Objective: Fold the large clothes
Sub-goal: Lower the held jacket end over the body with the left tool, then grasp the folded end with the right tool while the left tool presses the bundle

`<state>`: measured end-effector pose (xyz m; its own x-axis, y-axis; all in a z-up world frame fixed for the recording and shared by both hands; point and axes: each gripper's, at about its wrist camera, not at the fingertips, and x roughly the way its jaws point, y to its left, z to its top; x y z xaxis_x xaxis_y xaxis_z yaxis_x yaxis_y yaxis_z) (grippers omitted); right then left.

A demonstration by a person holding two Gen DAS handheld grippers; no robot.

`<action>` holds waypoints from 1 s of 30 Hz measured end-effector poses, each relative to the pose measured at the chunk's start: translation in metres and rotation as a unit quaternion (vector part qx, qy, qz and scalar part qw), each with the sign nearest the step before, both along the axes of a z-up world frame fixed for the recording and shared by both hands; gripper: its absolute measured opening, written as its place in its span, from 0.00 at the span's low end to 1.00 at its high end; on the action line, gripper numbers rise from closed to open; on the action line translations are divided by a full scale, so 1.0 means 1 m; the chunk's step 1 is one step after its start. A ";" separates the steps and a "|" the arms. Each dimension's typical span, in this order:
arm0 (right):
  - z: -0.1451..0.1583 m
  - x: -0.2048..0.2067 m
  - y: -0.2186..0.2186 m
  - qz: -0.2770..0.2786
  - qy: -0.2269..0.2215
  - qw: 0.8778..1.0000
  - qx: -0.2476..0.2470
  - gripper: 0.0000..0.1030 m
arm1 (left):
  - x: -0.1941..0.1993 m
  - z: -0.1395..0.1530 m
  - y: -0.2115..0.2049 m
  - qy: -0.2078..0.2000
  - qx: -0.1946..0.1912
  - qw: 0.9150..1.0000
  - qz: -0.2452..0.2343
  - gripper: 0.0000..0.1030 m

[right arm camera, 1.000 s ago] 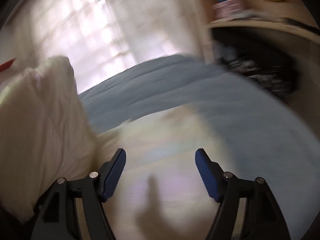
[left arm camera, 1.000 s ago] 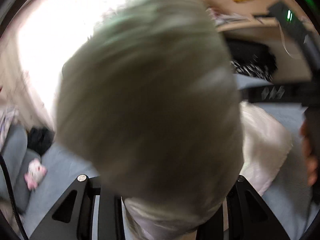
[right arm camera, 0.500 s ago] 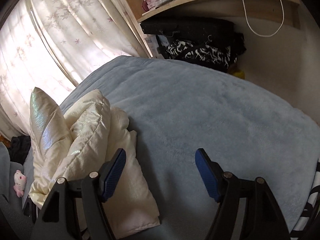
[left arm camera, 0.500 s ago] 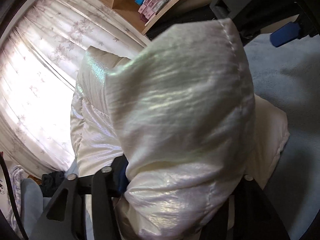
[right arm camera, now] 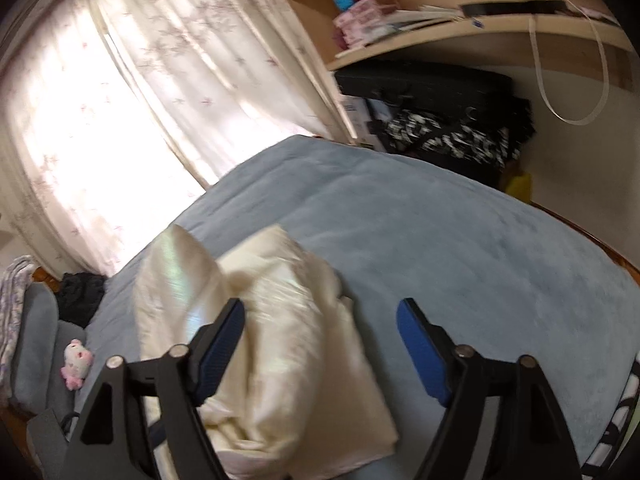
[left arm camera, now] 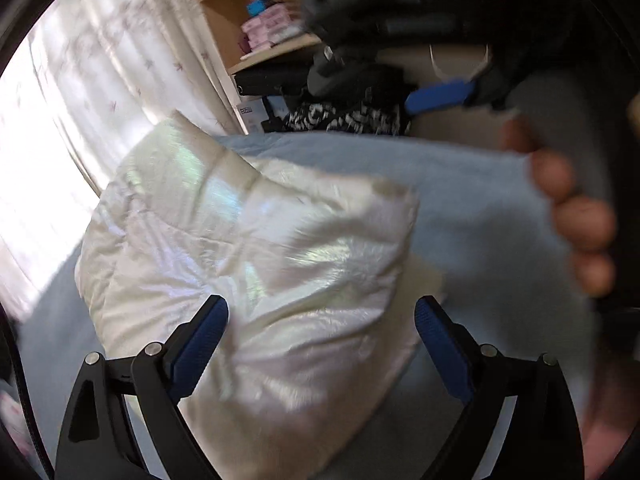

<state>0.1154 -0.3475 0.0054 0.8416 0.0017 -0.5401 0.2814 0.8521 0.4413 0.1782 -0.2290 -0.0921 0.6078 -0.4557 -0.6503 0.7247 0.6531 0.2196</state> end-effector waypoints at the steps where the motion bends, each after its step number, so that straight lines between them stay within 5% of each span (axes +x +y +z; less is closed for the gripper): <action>1: 0.008 0.002 0.003 0.009 -0.005 1.000 -0.001 0.78 | -0.002 0.010 0.002 0.006 -0.021 1.000 0.003 0.91; 6: 0.042 0.024 0.017 0.070 -0.015 0.997 -0.013 0.80 | 0.029 0.055 0.071 0.030 -0.117 0.991 0.061 0.91; 9: 0.053 0.051 0.032 0.114 -0.012 0.993 -0.028 0.82 | 0.072 0.056 0.107 0.052 -0.137 0.978 0.149 0.91; 14: 0.047 0.107 0.058 0.190 0.027 0.980 -0.045 0.82 | 0.153 0.029 0.166 0.140 -0.207 0.930 0.268 0.90; 17: 0.036 0.136 0.074 0.234 0.049 0.969 -0.058 0.82 | 0.188 0.013 0.163 0.150 -0.208 0.919 0.301 0.90; 21: 0.007 0.166 0.087 0.266 0.105 0.955 -0.078 0.80 | 0.203 -0.001 0.146 0.153 -0.193 0.919 0.308 0.90; 22: -0.001 0.171 0.087 0.276 0.115 0.952 -0.070 0.70 | 0.201 -0.001 0.142 0.152 -0.190 0.920 0.306 0.90; 23: -0.007 0.172 0.086 0.290 0.112 0.948 -0.064 0.38 | 0.204 -0.001 0.136 0.147 -0.185 0.923 0.303 0.90; 24: -0.010 0.172 0.086 0.305 0.110 0.944 -0.057 0.32 | 0.200 0.005 0.132 0.140 -0.181 0.926 0.301 0.90; 30: 0.003 0.127 0.061 0.260 0.019 0.963 -0.067 0.24 | 0.176 0.040 0.098 0.095 -0.181 0.946 0.251 0.90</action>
<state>0.2428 -0.2870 0.0080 0.7252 0.3454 -0.5956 -0.1849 0.9310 0.3147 0.3541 -0.1312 -0.0519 0.6949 -0.3536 -0.6262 0.3067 0.9333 -0.1867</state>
